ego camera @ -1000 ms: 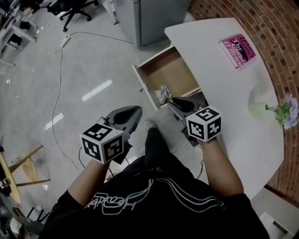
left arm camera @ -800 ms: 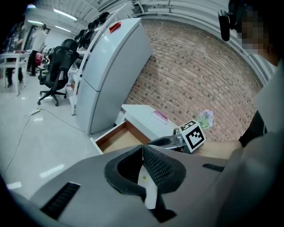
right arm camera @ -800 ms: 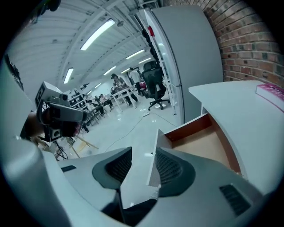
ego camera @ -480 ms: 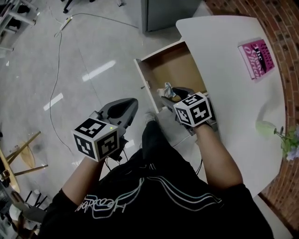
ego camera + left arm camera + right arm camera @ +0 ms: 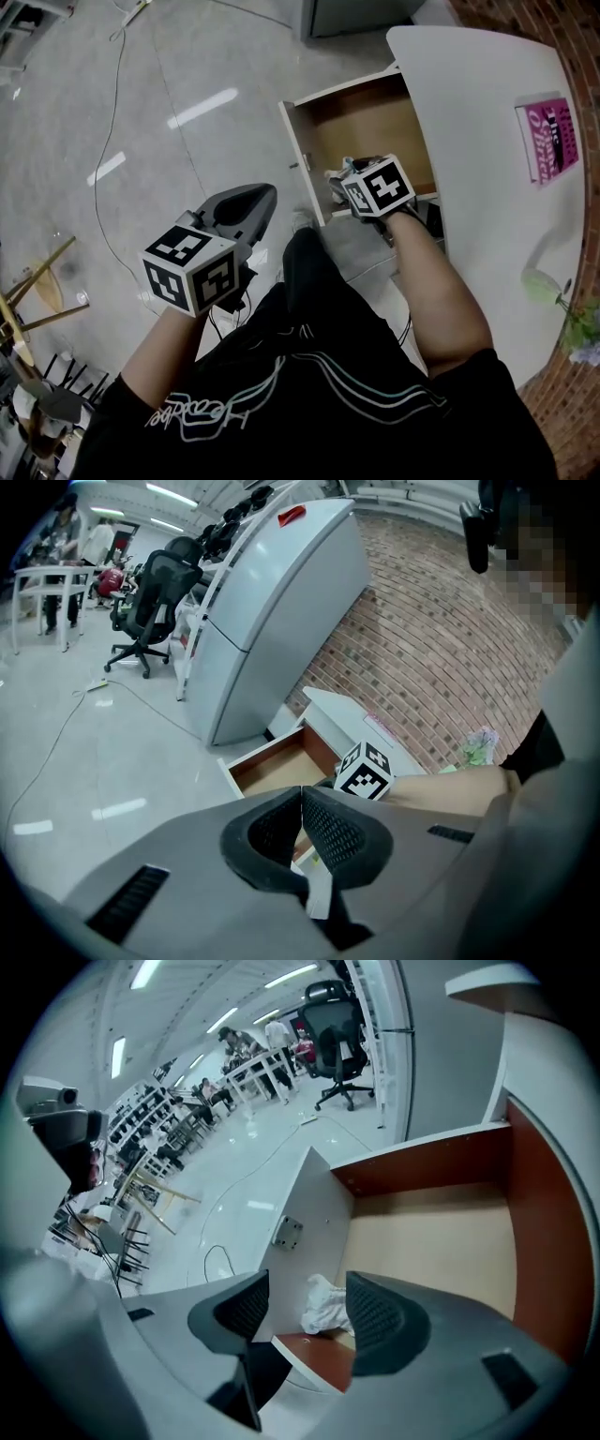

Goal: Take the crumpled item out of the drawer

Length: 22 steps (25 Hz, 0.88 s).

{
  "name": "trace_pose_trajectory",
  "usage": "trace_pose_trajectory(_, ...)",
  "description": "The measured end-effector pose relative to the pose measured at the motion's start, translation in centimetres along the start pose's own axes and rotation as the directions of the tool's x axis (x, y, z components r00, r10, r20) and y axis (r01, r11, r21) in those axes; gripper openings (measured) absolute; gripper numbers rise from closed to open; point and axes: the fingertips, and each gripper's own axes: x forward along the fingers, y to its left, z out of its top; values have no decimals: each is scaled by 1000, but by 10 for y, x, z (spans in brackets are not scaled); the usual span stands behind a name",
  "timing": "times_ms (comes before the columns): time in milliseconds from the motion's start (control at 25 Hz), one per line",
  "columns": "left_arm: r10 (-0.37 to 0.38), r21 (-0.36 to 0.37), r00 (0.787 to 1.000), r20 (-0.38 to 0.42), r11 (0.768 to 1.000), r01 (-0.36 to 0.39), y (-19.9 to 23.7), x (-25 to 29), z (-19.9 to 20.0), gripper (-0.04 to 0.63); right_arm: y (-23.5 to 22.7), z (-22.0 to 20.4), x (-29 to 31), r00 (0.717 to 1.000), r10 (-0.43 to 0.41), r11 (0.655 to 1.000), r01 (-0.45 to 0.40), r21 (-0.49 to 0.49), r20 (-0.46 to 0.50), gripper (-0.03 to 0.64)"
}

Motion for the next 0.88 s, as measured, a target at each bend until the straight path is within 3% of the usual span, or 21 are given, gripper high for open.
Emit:
trace_pose_trajectory(160, 9, -18, 1000, -6, 1000, -10, 14, 9, -3, 23, -9, -1, 27, 995, 24, 999, -26, -25, -95, 239)
trace_pose_trajectory(360, 26, -43, 1000, -13, 999, -26, 27, 18, -9, 23, -20, -12, 59, 968, 74, 997, -76, 3, -238, 241)
trace_pose_trajectory(560, 56, -63, 998, -3, 996, -56, 43, 20, -11, 23, -32, -24, 86, 936, 51, 997, -68, -38, -347, 241)
trace_pose_trajectory(880, 92, -98, 996, -3, 991, -91, 66, 24, -13, 23, -43, -40, 112, 889, 67, 995, -96, -40, -452, 241)
